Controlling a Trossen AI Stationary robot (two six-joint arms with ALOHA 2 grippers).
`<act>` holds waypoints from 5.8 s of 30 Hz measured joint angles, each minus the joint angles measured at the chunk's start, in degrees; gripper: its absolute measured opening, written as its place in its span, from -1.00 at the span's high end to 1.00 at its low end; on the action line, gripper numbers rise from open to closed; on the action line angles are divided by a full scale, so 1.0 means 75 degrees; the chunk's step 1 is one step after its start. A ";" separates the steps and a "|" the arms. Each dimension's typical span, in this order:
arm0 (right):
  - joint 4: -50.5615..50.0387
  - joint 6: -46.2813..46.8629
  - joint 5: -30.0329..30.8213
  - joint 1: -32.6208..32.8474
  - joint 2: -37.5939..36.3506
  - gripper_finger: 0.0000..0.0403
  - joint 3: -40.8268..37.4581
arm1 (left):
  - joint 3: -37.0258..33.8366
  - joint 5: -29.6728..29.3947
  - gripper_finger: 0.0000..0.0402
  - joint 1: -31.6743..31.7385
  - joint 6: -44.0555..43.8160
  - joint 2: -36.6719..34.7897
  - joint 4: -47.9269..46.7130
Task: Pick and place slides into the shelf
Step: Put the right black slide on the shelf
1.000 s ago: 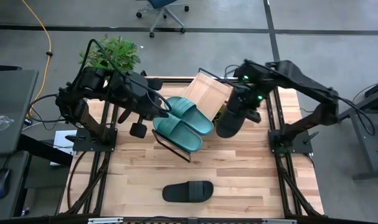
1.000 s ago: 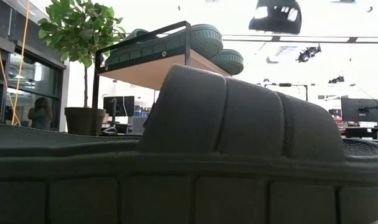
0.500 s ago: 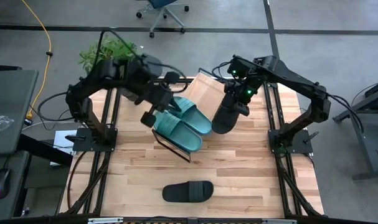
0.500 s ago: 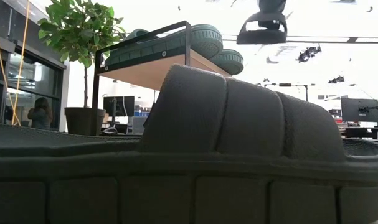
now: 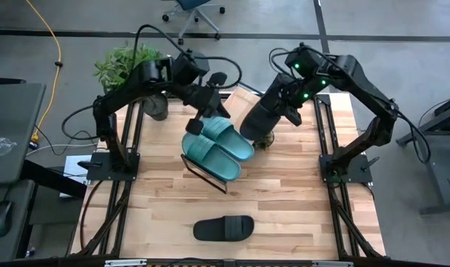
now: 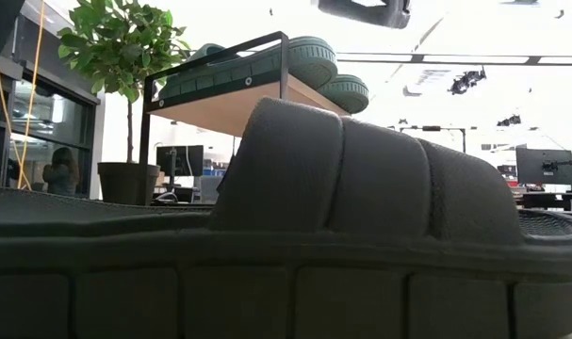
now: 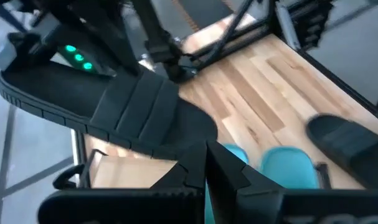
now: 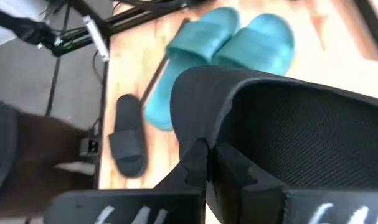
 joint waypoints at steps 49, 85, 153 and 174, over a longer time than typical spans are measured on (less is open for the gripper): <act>0.2223 0.2324 0.1333 -0.0970 -0.0164 1.00 -0.0711 | -0.0001 -0.1728 0.92 0.0359 -0.1605 0.0197 -0.0721; 0.1344 0.0201 0.0835 0.1445 -0.0924 1.00 -0.0708 | -0.0004 0.1187 -0.08 0.0805 -0.4338 0.0463 0.1262; 0.2050 -0.0443 0.2549 0.3055 0.0244 1.00 -0.0708 | -0.0001 0.1244 -0.08 0.0592 -0.5506 0.1235 0.1389; 0.1839 -0.0370 0.2607 0.3055 0.0243 1.00 -0.0708 | 0.0002 0.1245 0.81 0.0595 -0.5519 0.1235 0.1345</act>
